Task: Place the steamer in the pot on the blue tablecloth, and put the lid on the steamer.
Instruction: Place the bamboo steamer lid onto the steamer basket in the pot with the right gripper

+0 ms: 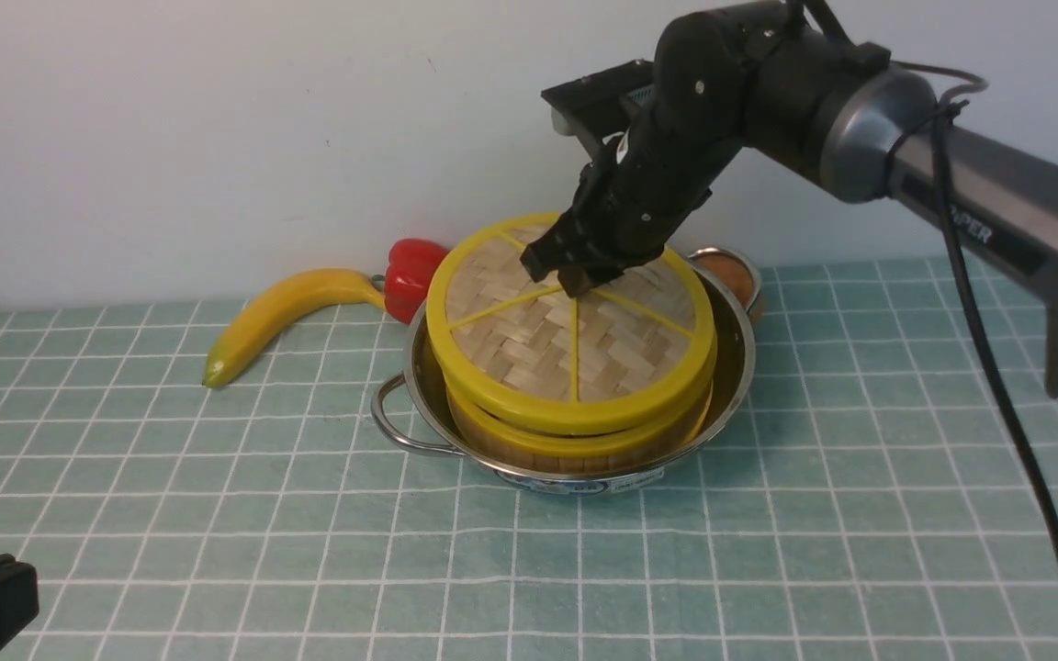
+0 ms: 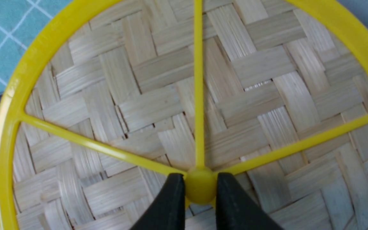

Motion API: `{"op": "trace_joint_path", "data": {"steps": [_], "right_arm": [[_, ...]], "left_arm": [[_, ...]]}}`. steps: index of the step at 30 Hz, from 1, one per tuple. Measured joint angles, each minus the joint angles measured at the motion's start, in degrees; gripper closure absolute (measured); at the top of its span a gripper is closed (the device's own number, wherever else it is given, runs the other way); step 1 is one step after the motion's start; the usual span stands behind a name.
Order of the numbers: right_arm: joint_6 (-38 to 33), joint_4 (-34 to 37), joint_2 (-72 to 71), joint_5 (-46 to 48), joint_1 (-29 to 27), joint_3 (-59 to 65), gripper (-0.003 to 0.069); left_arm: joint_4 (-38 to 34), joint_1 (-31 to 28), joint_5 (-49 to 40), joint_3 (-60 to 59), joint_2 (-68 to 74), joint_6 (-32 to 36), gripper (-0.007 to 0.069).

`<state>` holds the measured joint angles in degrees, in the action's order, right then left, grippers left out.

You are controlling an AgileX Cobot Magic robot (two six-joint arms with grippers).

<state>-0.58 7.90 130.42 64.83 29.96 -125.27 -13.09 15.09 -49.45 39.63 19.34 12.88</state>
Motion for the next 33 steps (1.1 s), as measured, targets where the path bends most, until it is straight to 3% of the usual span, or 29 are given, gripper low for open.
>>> {"op": "trace_joint_path", "data": {"steps": [15,33], "right_arm": [[1.2,-3.3,0.0,0.9,0.2,0.0,0.0522],[1.3,-0.6,0.0,1.2,0.1,0.0,0.0522]], "left_arm": [[0.0,0.0,0.0,0.0,0.0,0.0,0.0622],[0.0,0.0,0.0,0.0,0.0,0.0,0.0622]]}}
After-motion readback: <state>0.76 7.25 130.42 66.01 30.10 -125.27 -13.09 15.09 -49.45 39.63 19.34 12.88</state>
